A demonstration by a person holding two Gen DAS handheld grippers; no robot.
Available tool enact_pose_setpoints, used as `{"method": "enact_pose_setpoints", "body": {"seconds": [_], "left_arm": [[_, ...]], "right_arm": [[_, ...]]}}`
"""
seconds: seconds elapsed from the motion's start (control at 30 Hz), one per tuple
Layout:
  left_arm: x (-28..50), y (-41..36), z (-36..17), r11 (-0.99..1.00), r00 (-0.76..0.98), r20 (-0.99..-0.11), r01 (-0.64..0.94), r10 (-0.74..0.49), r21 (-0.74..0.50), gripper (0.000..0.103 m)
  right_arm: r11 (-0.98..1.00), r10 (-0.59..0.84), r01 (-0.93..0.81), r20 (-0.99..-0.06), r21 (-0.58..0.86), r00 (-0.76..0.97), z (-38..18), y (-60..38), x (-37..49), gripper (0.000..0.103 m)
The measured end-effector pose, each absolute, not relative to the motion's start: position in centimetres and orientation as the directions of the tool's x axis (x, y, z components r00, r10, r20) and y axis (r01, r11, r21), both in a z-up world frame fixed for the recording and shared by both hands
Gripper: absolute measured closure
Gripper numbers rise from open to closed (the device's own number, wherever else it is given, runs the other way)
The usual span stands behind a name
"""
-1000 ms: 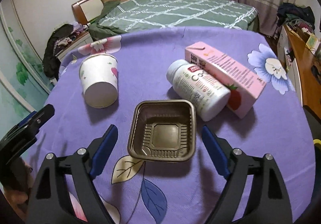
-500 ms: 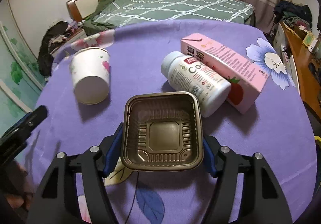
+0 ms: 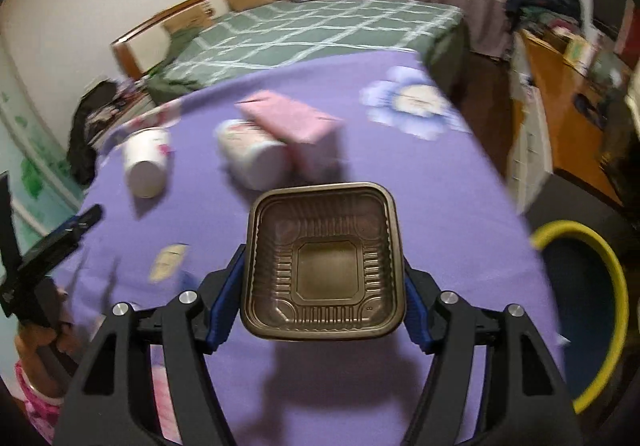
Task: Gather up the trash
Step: 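Carry the brown tray with the right gripper into the bin and release, then move the left gripper to the white paper cup while the right gripper withdraws from the bin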
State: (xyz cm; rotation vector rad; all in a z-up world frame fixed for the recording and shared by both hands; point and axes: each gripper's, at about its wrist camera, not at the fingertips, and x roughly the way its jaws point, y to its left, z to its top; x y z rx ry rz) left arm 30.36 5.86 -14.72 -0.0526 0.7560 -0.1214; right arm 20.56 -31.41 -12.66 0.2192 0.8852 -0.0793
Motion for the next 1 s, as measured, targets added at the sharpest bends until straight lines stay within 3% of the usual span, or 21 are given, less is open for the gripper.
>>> {"method": "enact_pose_setpoints", "body": {"seconds": [0.47,0.77,1.0], "left_arm": [[30.1,4.4,-14.9,0.980,0.708,-0.678,0.168,-0.198,-0.111,0.011],[29.8,3.1,-15.0,0.974,0.706,-0.677,0.213,-0.208,-0.076,0.011],[30.2,2.8,-15.2,0.966,0.680,-0.695,0.244,-0.235,-0.089,0.011]], "right_arm": [[0.817,-0.241,0.567,-0.828,0.108,0.506,-16.6,-48.7,13.8,0.038],[0.790,-0.300,0.609,-0.826,0.065,0.478,-17.6,-49.6,13.5,0.036],[0.823,-0.258,0.558,-0.804,0.108,0.536,-16.2,-48.1,14.7,0.035]]}}
